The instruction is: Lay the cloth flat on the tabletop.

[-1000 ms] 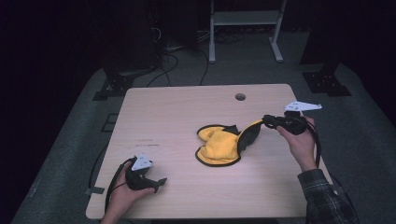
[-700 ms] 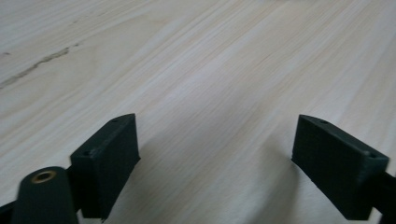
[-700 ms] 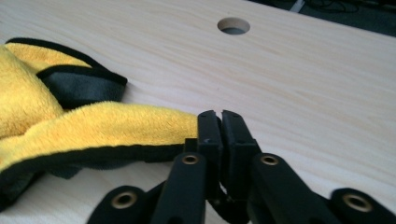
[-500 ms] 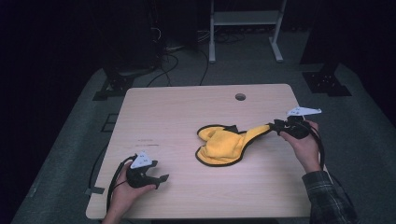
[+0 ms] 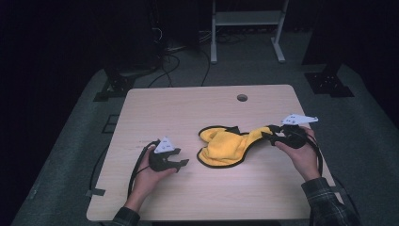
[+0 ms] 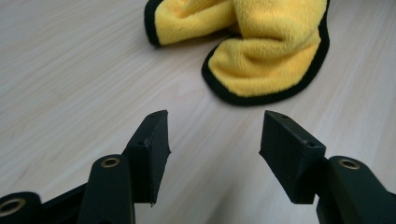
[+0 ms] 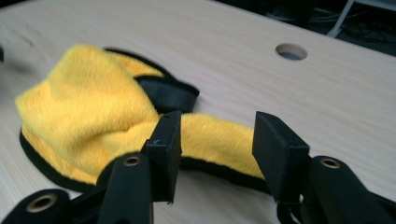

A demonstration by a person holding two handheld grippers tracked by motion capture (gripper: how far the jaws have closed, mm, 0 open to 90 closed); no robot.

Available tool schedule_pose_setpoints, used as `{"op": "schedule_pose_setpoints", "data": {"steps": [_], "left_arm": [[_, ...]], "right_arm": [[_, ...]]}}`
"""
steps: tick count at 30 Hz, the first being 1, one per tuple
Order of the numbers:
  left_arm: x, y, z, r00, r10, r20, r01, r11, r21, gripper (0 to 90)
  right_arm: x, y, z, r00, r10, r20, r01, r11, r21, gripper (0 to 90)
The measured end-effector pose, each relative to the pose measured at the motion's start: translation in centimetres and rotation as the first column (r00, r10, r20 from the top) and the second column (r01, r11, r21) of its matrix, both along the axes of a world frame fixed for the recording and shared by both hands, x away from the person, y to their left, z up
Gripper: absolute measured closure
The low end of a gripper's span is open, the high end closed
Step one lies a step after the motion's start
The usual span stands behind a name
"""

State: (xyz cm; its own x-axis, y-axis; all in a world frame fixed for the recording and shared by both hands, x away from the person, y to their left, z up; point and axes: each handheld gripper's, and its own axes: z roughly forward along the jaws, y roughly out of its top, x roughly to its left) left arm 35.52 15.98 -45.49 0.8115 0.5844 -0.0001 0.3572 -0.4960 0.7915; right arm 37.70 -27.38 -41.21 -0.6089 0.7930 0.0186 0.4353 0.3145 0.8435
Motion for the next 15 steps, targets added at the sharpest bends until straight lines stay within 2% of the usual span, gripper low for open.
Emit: {"op": "schedule_pose_setpoints", "data": {"steps": [3, 7, 11, 15], "left_arm": [[1.1, -1.3, -0.2, 0.9999, -0.011, -0.004, 0.011, 0.9999, 0.004, 42.3], [2.5, -2.8, -0.6, 0.9997, -0.018, -0.016, 0.018, 0.9997, -0.014, 41.1], [3.2, -4.0, -1.2, 0.9983, -0.049, -0.031, 0.049, 0.9988, 0.006, 41.3], [3.3, -4.7, -1.6, 0.9966, -0.071, -0.041, 0.072, 0.9968, 0.035, 41.6]], "right_arm": [[0.2, 0.0, -0.4, 1.0, -0.005, -0.007, 0.005, 1.0, 0.0, 50.9], [0.3, -0.4, -0.6, 0.9998, -0.015, -0.01, 0.015, 0.9999, 0.002, 50.4], [0.4, -0.8, -0.6, 0.9995, -0.03, -0.01, 0.03, 0.9995, 0.011, 50.1], [0.4, -1.3, -0.5, 0.9992, -0.04, -0.005, 0.04, 0.999, 0.02, 50.1]]}}
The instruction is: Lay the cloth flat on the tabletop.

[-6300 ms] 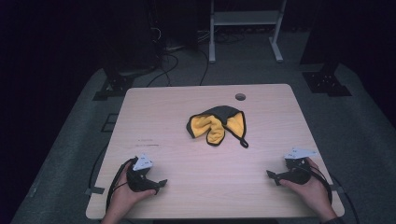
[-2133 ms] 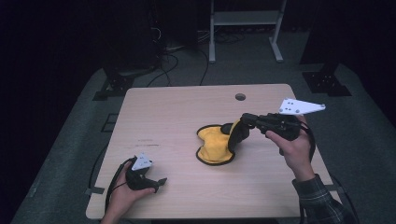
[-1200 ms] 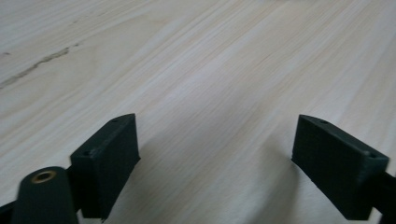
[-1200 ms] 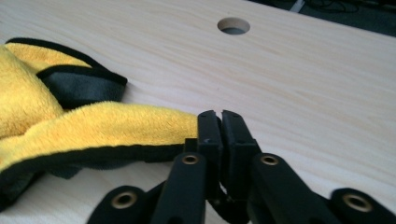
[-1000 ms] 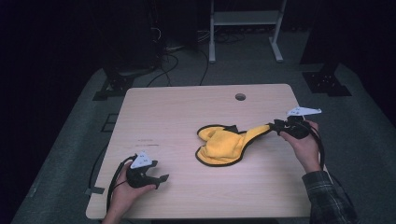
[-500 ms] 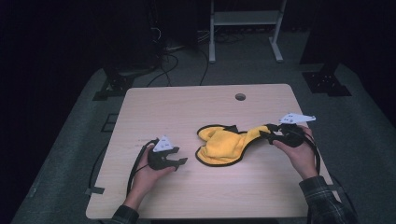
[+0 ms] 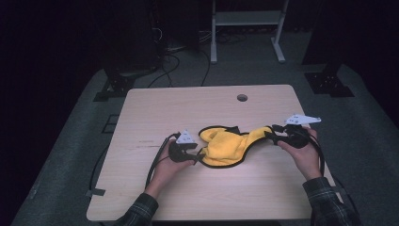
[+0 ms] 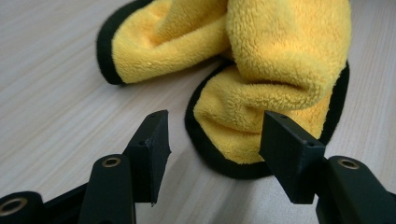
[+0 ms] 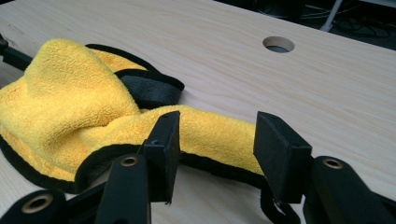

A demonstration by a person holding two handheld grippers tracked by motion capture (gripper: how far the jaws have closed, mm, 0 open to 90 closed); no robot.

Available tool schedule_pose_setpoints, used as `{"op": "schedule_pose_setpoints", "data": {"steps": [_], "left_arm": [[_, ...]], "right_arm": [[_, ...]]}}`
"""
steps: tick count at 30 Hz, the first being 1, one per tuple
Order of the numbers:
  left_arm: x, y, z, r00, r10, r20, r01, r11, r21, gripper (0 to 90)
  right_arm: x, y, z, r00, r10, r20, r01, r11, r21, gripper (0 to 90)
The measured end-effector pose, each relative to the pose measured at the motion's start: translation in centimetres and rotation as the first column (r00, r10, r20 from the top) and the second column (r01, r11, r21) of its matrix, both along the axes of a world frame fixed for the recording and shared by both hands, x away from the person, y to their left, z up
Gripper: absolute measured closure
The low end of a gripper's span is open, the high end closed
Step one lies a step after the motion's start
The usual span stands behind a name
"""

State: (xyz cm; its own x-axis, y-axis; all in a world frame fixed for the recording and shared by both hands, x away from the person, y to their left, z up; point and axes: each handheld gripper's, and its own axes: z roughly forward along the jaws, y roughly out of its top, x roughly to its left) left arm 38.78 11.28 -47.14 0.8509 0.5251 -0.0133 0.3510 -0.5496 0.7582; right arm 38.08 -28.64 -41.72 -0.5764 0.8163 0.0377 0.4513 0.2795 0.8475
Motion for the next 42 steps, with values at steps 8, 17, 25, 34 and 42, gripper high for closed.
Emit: {"op": "schedule_pose_setpoints", "data": {"steps": [8, 17, 25, 34, 42], "left_arm": [[-0.3, -0.6, -0.3, 0.9992, -0.035, -0.019, 0.036, 0.998, 0.051, 55.6], [-0.8, 0.0, 0.7, 0.9958, -0.001, -0.092, 0.007, 0.998, 0.062, 84.5], [-1.2, 4.8, 2.2, 0.9903, 0.113, -0.081, -0.114, 0.9935, -0.005, 84.5], [-1.9, 7.9, 2.6, 0.9806, 0.177, -0.084, -0.18, 0.9834, -0.025, 84.5], [-2.1, 7.8, 2.5, 0.9787, 0.188, -0.083, -0.189, 0.9818, -0.014, 84.5]], "right_arm": [[0.1, -0.4, 0.1, 0.9999, -0.012, 0.005, 0.012, 0.9999, 0.003, 49.7], [0.3, -1.1, -0.1, 0.9995, -0.031, 0.003, 0.031, 0.9995, 0.004, 49.0], [0.6, -2.3, -1.3, 0.9978, -0.051, -0.044, 0.05, 0.9985, -0.022, 48.8], [0.0, -2.0, -3.1, 0.9917, -0.006, -0.129, 0.002, 0.9994, -0.034, 48.9], [-2.5, -1.4, -4.7, 0.9783, 0.062, -0.198, -0.072, 0.9965, -0.043, 48.3]]}}
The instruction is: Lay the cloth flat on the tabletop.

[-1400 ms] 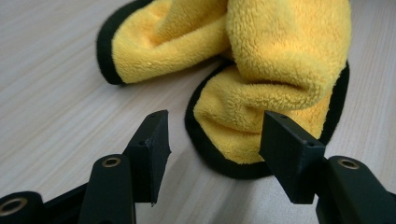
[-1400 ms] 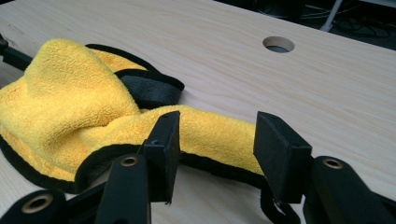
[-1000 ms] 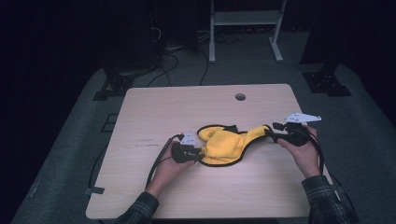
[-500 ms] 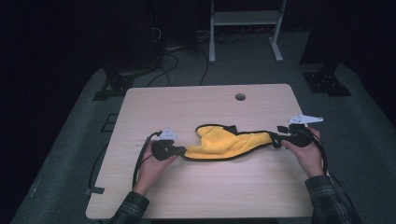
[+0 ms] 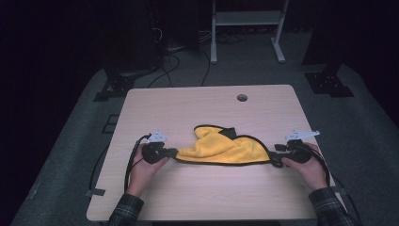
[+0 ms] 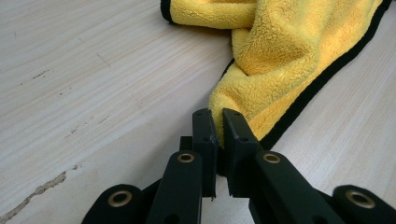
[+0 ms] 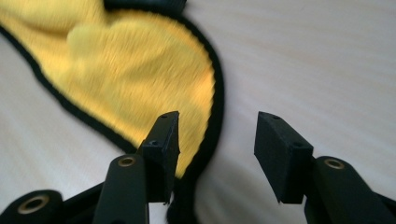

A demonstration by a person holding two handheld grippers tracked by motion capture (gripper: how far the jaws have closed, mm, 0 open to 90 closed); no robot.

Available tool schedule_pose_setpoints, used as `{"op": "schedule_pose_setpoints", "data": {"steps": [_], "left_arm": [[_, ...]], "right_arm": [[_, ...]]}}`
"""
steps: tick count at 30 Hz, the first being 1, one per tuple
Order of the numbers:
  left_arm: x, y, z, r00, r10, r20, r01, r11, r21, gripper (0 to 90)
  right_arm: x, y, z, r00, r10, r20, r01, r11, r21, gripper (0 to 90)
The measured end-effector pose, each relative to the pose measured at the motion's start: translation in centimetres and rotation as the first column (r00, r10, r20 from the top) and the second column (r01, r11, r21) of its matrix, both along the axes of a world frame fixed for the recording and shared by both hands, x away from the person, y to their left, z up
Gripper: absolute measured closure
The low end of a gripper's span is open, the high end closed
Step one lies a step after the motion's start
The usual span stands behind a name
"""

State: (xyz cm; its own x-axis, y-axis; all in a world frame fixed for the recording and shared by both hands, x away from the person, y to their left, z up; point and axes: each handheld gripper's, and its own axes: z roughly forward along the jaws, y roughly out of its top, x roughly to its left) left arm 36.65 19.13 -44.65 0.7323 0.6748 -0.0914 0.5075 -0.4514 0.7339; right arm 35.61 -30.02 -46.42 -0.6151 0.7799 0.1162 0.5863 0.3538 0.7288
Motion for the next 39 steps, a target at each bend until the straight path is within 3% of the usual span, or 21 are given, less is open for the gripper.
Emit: {"op": "schedule_pose_setpoints", "data": {"steps": [5, 7, 11, 16, 20, 27, 33, 39], "left_arm": [[0.0, 0.2, -0.2, 0.9999, -0.002, -0.012, 0.002, 0.9997, -0.024, 84.5], [0.0, 0.3, -0.2, 0.9998, 0.002, -0.018, -0.003, 0.9991, -0.041, 84.6], [-0.1, 0.6, -0.1, 0.9997, 0.005, -0.022, -0.006, 0.998, -0.063, 84.6], [-0.3, 0.6, 0.2, 0.9997, 0.014, -0.021, -0.015, 0.9978, -0.064, 85.0], [-0.3, 0.9, 1.0, 0.9997, 0.024, -0.003, -0.024, 0.9954, -0.092, 85.0], [-0.2, 1.2, 3.4, 0.9982, 0.039, 0.045, -0.031, 0.9852, -0.169, 85.3], [0.1, 1.4, 6.1, 0.9938, 0.057, 0.095, -0.035, 0.9756, -0.217, 85.4], [0.0, 2.3, 9.6, 0.9803, 0.09, 0.176, -0.04, 0.9627, -0.268, 85.4]], "right_arm": [[-0.5, 0.3, -1.0, 0.999, 0.034, -0.03, -0.035, 0.999, -0.029, 46.4], [-0.6, 0.7, -1.1, 0.9984, 0.053, -0.023, -0.054, 0.9976, -0.044, 47.4], [-0.9, 1.5, -0.9, 0.9964, 0.085, 0.01, -0.083, 0.9888, -0.124, 61.8], [-1.0, 1.8, -0.6, 0.9952, 0.098, -0.001, -0.097, 0.9855, -0.139, 81.6], [-0.8, 1.5, 0.4, 0.9967, 0.081, 0.003, -0.08, 0.9935, -0.081, 85.8], [-0.3, 1.0, 4.0, 0.993, 0.071, 0.094, -0.076, 0.9956, 0.054, 86.2], [0.0, 0.9, 7.3, 0.9802, 0.061, 0.189, -0.082, 0.9908, 0.108, 86.4], [0.0, 0.3, 10.5, 0.9608, 0.034, 0.275, -0.08, 0.9845, 0.157, 86.5]]}}
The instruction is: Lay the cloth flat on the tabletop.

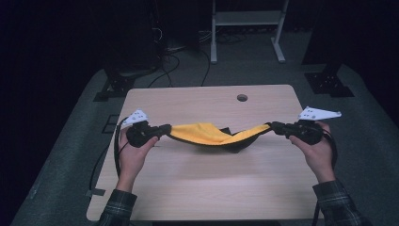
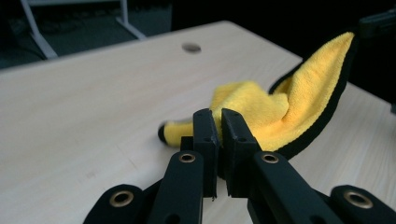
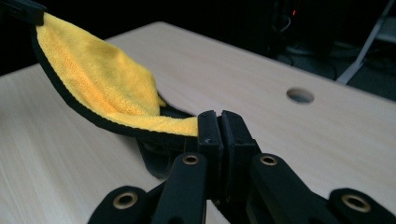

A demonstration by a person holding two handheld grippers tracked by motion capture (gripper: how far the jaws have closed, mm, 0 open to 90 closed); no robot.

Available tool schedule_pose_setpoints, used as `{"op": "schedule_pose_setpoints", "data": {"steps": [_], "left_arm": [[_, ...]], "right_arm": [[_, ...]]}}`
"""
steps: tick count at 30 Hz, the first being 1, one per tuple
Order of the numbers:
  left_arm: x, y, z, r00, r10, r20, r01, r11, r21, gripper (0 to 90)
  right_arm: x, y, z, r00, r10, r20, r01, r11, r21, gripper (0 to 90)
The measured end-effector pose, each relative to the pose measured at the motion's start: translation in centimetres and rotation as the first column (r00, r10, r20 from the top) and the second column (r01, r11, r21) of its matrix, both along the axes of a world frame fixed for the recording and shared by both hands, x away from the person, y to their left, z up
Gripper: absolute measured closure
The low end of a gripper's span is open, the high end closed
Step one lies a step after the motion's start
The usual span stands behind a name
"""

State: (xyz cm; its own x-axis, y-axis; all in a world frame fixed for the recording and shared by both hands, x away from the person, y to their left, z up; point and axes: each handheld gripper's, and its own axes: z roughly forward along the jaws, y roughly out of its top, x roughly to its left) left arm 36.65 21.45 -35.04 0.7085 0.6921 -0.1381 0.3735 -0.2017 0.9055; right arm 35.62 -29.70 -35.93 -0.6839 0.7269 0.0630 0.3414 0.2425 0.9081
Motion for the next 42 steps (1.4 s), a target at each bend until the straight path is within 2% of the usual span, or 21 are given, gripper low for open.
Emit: {"op": "schedule_pose_setpoints", "data": {"steps": [3, 6, 13, 21, 26, 31, 37, 38, 40, 42], "left_arm": [[-0.1, 0.6, 1.9, 0.9988, 0.014, 0.046, -0.012, 0.9992, -0.037, 85.5], [-0.4, 1.0, 3.6, 0.9963, 0.022, 0.083, -0.018, 0.9985, -0.051, 85.6], [-2.1, 1.6, 6.7, 0.9862, 0.024, 0.164, -0.011, 0.9968, -0.079, 85.7], [-3.3, 1.5, 8.1, 0.9789, 0.016, 0.204, 0.001, 0.9968, -0.08, 85.7], [-3.0, 1.4, 8.3, 0.9789, 0.014, 0.204, 0.002, 0.9969, -0.079, 85.7], [-1.1, 1.3, 8.0, 0.9819, 0.031, 0.187, -0.015, 0.9958, -0.09, 85.7], [2.5, 1.3, 8.2, 0.9814, 0.077, 0.176, -0.056, 0.9912, -0.12, 85.8], [2.9, 1.2, 8.3, 0.9794, 0.081, 0.185, -0.058, 0.9905, -0.125, 85.8], [3.2, 1.1, 8.7, 0.9739, 0.09, 0.208, -0.063, 0.989, -0.134, 85.8], [3.0, 1.0, 8.8, 0.9699, 0.089, 0.226, -0.06, 0.989, -0.135, 85.8]], "right_arm": [[-0.4, -0.2, 1.7, 0.9988, -0.007, 0.049, 0.006, 0.9997, 0.026, 86.5], [-0.8, -0.4, 3.5, 0.9947, -0.012, 0.102, 0.006, 0.9985, 0.055, 86.5], [-2.4, -0.3, 7.0, 0.9781, -0.012, 0.208, -0.01, 0.9946, 0.103, 86.5], [-3.9, 0.0, 9.5, 0.96, -0.011, 0.28, -0.021, 0.9938, 0.109, 86.6], [-4.3, 0.2, 10.4, 0.9536, -0.005, 0.301, -0.029, 0.9939, 0.106, 86.6], [-2.8, 0.4, 10.2, 0.9601, -0.029, 0.278, 0.002, 0.9953, 0.097, 86.6], [1.2, 0.4, 9.8, 0.9698, -0.08, 0.231, 0.057, 0.993, 0.103, 86.7], [1.8, 0.4, 9.9, 0.9706, -0.09, 0.223, 0.068, 0.9922, 0.105, 86.6], [2.6, 0.3, 10.2, 0.9663, -0.111, 0.232, 0.084, 0.9886, 0.125, 86.7], [2.7, 0.4, 10.5, 0.9606, -0.121, 0.25, 0.089, 0.9871, 0.133, 86.7]]}}
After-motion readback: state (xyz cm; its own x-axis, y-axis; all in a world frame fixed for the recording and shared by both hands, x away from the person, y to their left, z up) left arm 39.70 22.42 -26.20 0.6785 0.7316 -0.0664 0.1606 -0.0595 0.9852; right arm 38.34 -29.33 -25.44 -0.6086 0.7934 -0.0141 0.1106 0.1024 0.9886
